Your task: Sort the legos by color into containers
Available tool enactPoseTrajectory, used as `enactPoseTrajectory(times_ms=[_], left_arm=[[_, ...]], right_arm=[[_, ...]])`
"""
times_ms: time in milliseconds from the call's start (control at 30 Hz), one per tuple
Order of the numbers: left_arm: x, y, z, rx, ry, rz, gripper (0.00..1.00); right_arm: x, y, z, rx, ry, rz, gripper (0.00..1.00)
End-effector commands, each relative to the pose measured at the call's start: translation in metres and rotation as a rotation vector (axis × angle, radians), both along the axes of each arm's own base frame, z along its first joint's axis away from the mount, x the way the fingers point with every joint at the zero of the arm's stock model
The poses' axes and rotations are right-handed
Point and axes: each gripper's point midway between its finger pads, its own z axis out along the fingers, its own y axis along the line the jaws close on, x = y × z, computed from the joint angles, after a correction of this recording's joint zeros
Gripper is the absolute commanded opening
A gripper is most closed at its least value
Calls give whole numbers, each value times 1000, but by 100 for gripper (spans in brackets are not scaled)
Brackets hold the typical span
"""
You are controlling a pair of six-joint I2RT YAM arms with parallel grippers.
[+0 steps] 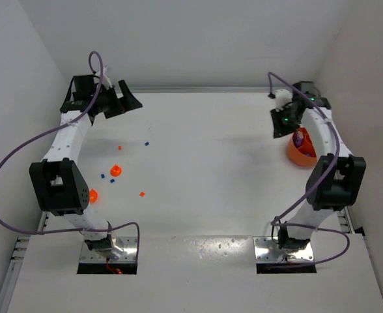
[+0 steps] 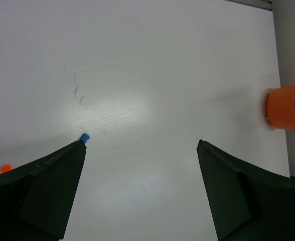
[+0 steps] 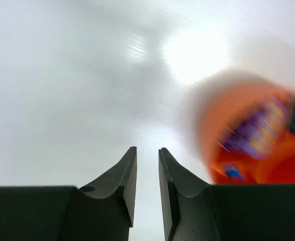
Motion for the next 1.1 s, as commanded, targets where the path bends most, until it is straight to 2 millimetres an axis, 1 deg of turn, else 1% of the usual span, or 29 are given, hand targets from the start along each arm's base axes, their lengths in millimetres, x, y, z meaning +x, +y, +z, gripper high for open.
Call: enactPoseTrajectory(times_ms=[0,33,67,100,133,167,200,233,267,300,333,400,433,467,533,567,600,633,667,733,800,833,867,900,933,967,1000,1033,1067], left_arm=[[-15,37,17,27,-56,55,99],[-18,37,18,37,-60,49,99],[-21,50,15,46,-51,73,99],[-26,55,14,47,-49,71,99],[-33,59,13,49,-43,71,99],[-36,70,14,49,-52,61,99],[-42,73,13,44,-51,51,99],[-48,72,12,23,-40,21,99],[-53,72,14,18,-63,-27,99],[-59,71,13,-45,-60,-75,99],[-64,70,12,-71,-43,-84,99],[-65,69,1,-89,-2,-94,99],[-68,73,-5,-92,20,-78,99],[-68,73,-5,-92,20,-77,99],[-69,74,-10,-82,28,-72,99],[-70,74,-13,-85,36,-72,99],[-70,74,-13,-85,36,-72,99],[-70,74,-13,-85,36,-72,99],[-70,74,-13,-85,36,-72,99],[-71,73,-17,-89,45,-72,99],[-71,73,-17,-89,45,-72,99],[-72,73,-20,-92,53,-72,99],[-71,73,-23,-96,62,-71,99],[-73,74,-28,-98,82,-55,99],[-74,75,-34,-96,98,-47,99],[-74,77,-36,-86,102,-36,99],[-74,78,-48,-53,140,-2,99],[-73,77,-51,-18,140,13,99],[-73,76,-54,17,137,25,99]], right_arm=[[10,130,15,197,-46,246,24],[17,131,13,197,-54,248,24],[24,172,8,204,-50,336,26],[30,193,8,211,-62,373,27],[43,214,10,216,-109,416,29],[51,247,19,219,-165,497,31],[58,263,18,213,-200,550,32],[69,285,4,227,-226,623,32],[79,303,9,237,-274,682,33],[83,322,5,241,-299,755,33],[94,348,-3,306,-303,807,34],[102,379,-8,372,-322,880,34],[106,391,-8,421,-341,915,34],[113,413,-6,483,-409,965,34],[108,441,-9,519,-468,1032,34],[108,450,-13,518,-493,1057,33],[104,466,-31,526,-488,1093,32],[104,477,-27,534,-521,1142,32],[105,480,-31,541,-534,1163,30],[99,497,-39,565,-570,1213,29],[104,508,-41,557,-628,1223,29],[106,509,-54,557,-614,1222,30],[108,511,-57,557,-611,1221,30],[107,517,-54,560,-612,1230,30],[104,522,-58,564,-607,1238,30],[105,522,-58,559,-603,1225,30],[105,521,-66,562,-590,1203,30],[104,520,-59,572,-593,1192,30],[102,515,-69,565,-565,1155,30]])
